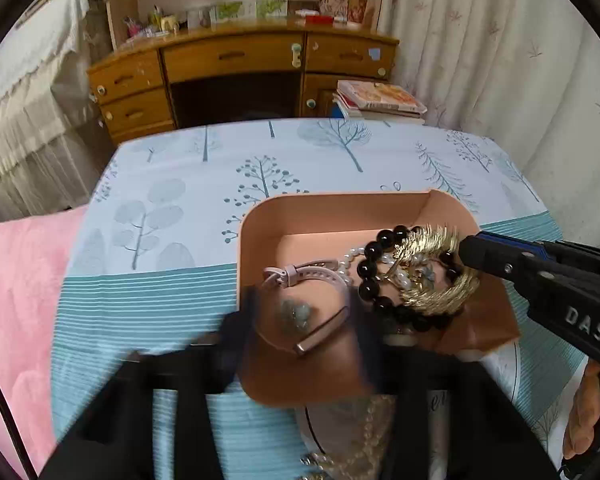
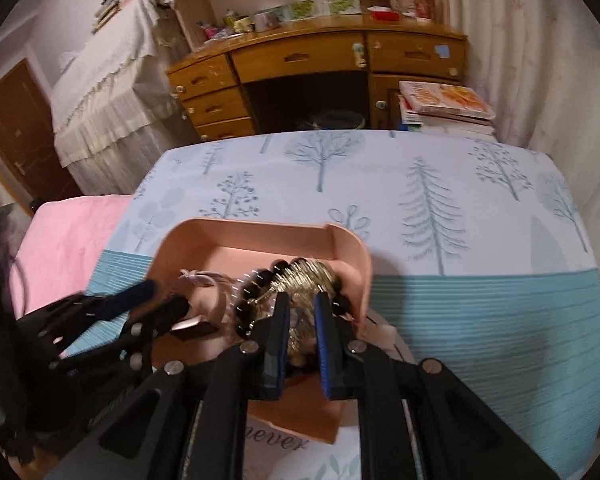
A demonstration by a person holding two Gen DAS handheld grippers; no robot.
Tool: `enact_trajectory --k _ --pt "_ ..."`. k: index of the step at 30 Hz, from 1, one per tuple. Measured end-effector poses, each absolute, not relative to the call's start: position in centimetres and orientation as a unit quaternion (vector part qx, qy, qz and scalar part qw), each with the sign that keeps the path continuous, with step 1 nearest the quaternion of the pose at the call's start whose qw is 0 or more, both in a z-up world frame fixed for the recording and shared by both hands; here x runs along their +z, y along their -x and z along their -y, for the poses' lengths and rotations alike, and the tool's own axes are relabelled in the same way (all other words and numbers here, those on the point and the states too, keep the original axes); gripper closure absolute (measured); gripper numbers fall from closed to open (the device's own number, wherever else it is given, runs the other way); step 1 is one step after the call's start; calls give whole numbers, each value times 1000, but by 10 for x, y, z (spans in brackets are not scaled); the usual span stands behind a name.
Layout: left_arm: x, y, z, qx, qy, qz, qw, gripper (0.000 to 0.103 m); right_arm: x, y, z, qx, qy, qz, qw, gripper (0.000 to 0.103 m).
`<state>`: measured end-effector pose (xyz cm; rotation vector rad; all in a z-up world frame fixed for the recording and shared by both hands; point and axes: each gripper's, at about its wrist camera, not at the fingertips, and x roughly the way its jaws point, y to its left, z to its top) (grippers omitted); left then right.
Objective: Organize jewelry
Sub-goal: 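Carry the hair clip and gold chain into the pink box and open both tools, then withdraw both tools and move the left tool over the pearl necklace clasp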
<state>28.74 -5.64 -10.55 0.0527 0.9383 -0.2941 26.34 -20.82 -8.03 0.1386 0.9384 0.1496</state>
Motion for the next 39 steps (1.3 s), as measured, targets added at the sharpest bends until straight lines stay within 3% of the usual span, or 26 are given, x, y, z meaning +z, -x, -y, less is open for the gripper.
enact_trajectory --k 1,2,6,25,39 --pt "-100 -280 57 -141 -23 -442 885 22 -77 -258 208 72 -69 -445 890 89" --pt "-93 -269 57 -132 -23 -426 895 13 -72 -251 208 70 -69 -437 894 86" --pt "-73 -242 53 -124 -14 -398 909 12 -51 -216 208 62 -68 -402 911 75" --pt "-27 -135 -10 -69 66 -376 922 12 -23 -98 200 82 -77 -376 920 75" --pt "-44 -96 -37 -71 61 -394 914 12 -35 -66 200 80 -80 -380 918 75"
